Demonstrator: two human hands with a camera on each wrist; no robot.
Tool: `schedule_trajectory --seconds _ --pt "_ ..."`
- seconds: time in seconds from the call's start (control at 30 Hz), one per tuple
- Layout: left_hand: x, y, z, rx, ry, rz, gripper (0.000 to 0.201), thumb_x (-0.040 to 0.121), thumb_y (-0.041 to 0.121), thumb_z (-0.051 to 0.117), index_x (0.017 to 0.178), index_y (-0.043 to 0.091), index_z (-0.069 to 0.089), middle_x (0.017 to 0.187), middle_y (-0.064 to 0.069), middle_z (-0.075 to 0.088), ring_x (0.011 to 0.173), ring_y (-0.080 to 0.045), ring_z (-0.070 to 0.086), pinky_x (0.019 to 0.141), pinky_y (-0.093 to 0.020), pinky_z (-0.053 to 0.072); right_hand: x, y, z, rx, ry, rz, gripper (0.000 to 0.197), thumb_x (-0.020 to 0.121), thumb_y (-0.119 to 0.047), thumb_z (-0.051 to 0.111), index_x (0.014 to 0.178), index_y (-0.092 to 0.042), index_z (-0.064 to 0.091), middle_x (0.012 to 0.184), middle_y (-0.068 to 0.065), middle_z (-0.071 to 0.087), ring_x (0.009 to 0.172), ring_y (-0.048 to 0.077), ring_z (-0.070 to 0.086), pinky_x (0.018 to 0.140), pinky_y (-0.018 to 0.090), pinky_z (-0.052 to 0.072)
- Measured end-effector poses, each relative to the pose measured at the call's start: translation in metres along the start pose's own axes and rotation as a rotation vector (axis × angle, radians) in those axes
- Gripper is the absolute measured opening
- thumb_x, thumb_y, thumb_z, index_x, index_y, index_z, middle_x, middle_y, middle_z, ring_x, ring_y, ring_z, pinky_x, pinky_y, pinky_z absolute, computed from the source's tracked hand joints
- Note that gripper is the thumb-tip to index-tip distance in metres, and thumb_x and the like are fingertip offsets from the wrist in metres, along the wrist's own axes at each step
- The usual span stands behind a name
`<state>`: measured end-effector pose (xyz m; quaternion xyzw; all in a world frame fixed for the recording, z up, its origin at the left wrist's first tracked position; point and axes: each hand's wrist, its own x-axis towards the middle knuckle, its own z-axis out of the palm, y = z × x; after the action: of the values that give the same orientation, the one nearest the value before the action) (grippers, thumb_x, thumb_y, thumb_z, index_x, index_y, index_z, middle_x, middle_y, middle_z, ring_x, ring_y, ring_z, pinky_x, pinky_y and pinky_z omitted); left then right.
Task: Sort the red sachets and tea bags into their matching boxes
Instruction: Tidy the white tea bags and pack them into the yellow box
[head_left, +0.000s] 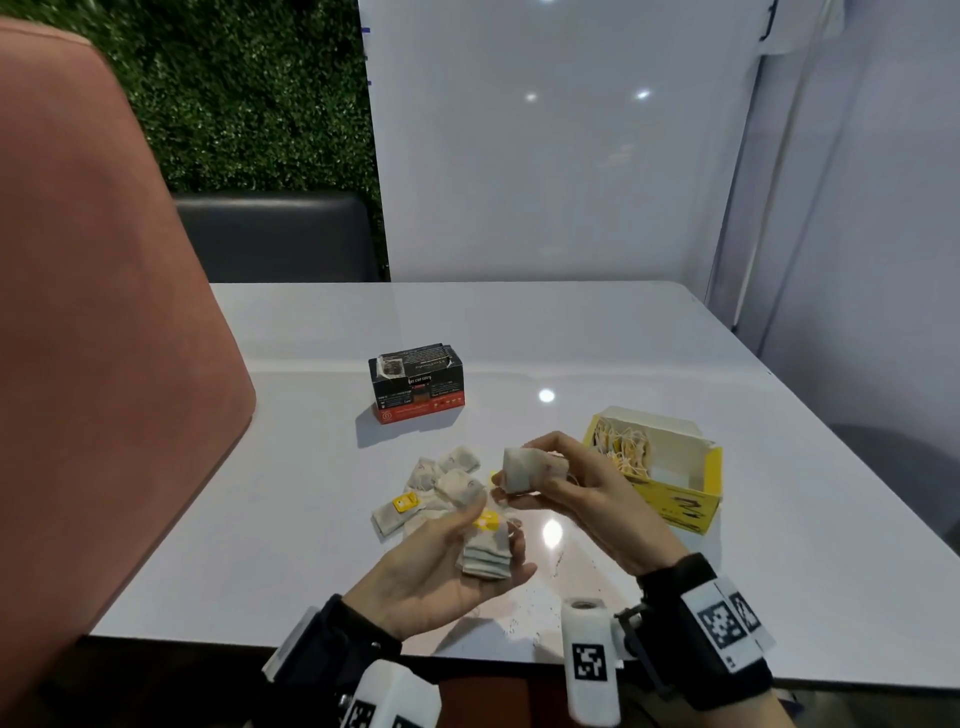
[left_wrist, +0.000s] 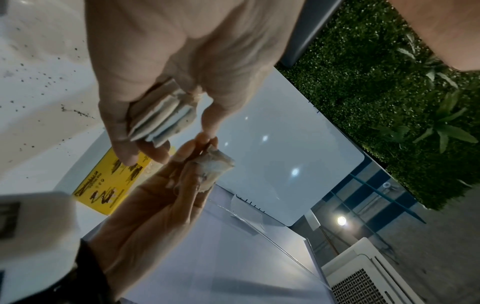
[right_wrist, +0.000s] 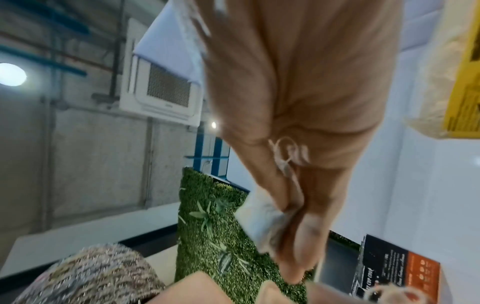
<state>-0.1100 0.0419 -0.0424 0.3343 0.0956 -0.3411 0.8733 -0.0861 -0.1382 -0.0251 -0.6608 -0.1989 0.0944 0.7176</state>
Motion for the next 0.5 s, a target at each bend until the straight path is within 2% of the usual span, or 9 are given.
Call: schedule_trajectory --seconds 0.07,0.13,0.17,0.23,0.27,0.3,0.4,0.5 --pt "-0.001 0.001 -0.002 -0.089 -0.064 -0.069 0.048 0.086 0.036 0.060 0.108 -0.006 0.060 0.094 -0.021 0.056 0.076 -0.032 0.063 0.080 -0.045 0.056 0.001 -0.004 0.001 -0.130 -0.083 -0.055 0.008 0.089 0.007 0.049 0.091 0.003 0.055 0.112 0.015 0.067 0.110 0.026 0.062 0.097 0.044 0.048" --pt "-0.002 0.002 -0.003 -0.146 -0.134 -0.118 0.056 0.081 0.039 0.059 0.111 -0.007 0.060 0.099 -0.024 0.056 0.081 -0.034 0.063 0.084 -0.045 0.054 0.003 -0.008 0.002 -0.196 -0.192 -0.087 0.009 0.084 0.005 0.056 0.082 -0.003 0.059 0.121 0.007 0.065 0.120 0.016 0.056 0.102 0.041 0.045" --pt "-0.002 0.002 -0.003 -0.156 -0.152 -0.122 0.057 0.081 0.040 0.057 0.112 -0.008 0.060 0.100 -0.025 0.057 0.081 -0.035 0.064 0.084 -0.045 0.053 0.005 -0.009 0.003 -0.211 -0.231 -0.095 0.009 0.082 0.002 0.058 0.080 -0.006 0.061 0.124 0.006 0.063 0.123 0.015 0.053 0.103 0.042 0.044" --pt "-0.003 0.002 0.000 -0.153 -0.160 -0.095 0.056 0.081 0.040 0.055 0.108 -0.009 0.063 0.097 -0.026 0.059 0.079 -0.034 0.065 0.083 -0.044 0.053 0.009 -0.008 0.007 -0.239 -0.277 -0.098 0.014 0.080 -0.001 0.058 0.077 -0.013 0.065 0.129 0.003 0.059 0.122 0.023 0.053 0.099 0.052 0.044" --pt "-0.003 0.002 0.002 -0.139 -0.152 -0.067 0.053 0.081 0.038 0.055 0.104 -0.008 0.065 0.095 -0.024 0.060 0.077 -0.033 0.065 0.082 -0.044 0.054 0.011 -0.006 0.008 -0.259 -0.292 -0.089 0.018 0.080 0.000 0.056 0.077 -0.016 0.066 0.131 0.001 0.057 0.121 0.026 0.054 0.096 0.057 0.044" --pt "-0.004 0.002 0.005 -0.117 -0.137 -0.034 0.048 0.081 0.036 0.055 0.100 -0.006 0.068 0.093 -0.023 0.062 0.076 -0.031 0.066 0.081 -0.043 0.054 0.013 -0.004 0.008 -0.289 -0.308 -0.072 0.021 0.081 0.000 0.055 0.079 -0.017 0.067 0.133 -0.001 0.056 0.123 0.024 0.052 0.096 0.058 0.043" --pt "-0.002 0.002 0.006 -0.043 -0.077 0.048 0.032 0.090 0.027 0.054 0.100 0.001 0.069 0.088 -0.019 0.065 0.073 -0.027 0.067 0.078 -0.043 0.056 0.016 -0.001 0.001 -0.349 -0.348 -0.015 0.032 0.086 0.008 0.047 0.092 -0.017 0.066 0.140 -0.005 0.049 0.132 0.008 0.041 0.108 0.047 0.037" --pt "0.003 0.006 -0.002 -0.019 -0.041 0.102 0.028 0.092 0.018 0.046 0.106 -0.002 0.061 0.089 -0.019 0.064 0.075 -0.026 0.067 0.079 -0.044 0.057 0.017 -0.004 -0.006 -0.366 -0.252 -0.015 0.061 0.078 0.022 0.031 0.105 -0.023 0.062 0.139 -0.007 0.049 0.133 0.004 0.038 0.114 0.038 0.031"
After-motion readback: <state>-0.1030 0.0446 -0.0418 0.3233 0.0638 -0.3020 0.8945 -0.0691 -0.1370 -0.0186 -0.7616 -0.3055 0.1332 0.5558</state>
